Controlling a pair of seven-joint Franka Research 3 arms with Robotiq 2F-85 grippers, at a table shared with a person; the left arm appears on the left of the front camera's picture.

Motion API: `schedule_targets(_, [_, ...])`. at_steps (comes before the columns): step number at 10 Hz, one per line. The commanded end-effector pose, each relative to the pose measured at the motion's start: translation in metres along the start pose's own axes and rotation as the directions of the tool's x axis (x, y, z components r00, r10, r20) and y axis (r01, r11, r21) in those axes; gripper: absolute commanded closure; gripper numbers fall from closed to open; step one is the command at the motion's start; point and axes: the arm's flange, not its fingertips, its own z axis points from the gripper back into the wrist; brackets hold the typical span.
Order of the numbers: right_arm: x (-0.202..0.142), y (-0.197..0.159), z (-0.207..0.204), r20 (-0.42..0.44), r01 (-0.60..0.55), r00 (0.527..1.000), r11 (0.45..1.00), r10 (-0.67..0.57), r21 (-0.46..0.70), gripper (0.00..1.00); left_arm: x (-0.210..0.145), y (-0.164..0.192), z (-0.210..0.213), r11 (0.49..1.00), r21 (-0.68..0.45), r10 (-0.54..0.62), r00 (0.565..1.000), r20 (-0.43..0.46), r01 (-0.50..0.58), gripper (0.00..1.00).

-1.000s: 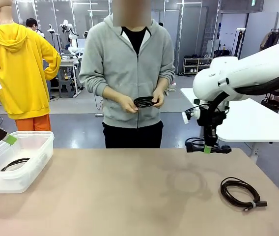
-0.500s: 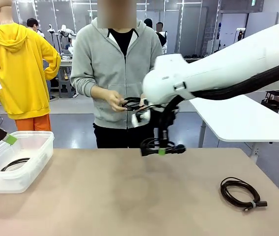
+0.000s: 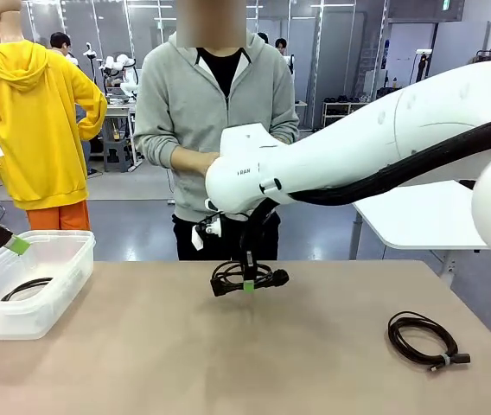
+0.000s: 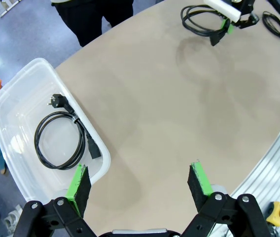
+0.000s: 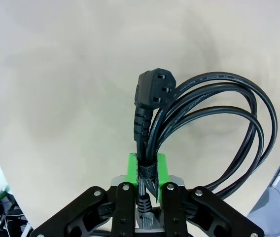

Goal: Organize and store the cables.
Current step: Place the Power Cable into the Organizing box.

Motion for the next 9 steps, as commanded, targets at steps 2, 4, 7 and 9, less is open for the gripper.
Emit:
schedule_targets(2, [-0.008, -0.001, -0.026, 0.098, 0.001, 0.995, 1.0, -0.001, -0.007, 1.0, 0.002, -0.002, -0.001, 1.0, 0.004, 0.013, 1.0, 0.003, -0.013, 0.0])
schedule_targets(4, [-0.008, -0.001, -0.048, 0.117, -0.005, 0.993, 1.0, 0.003, 0.019, 1.0, 0.002, -0.002, -0.001, 1.0, 0.004, 0.013, 1.0, 0.003, -0.013, 0.0])
schedule_targets(7, [-0.007, -0.004, -0.062, 0.107, -0.011, 0.994, 0.999, 0.006, 0.047, 1.0, 0.002, -0.002, -0.001, 1.0, 0.004, 0.013, 1.0, 0.003, -0.013, 0.0])
schedule_targets(9, [-0.008, 0.0, -0.064, 0.118, -0.012, 0.993, 0.999, 0.006, 0.053, 0.64, 0.002, -0.002, -0.001, 1.0, 0.004, 0.013, 1.0, 0.003, -0.013, 0.0])
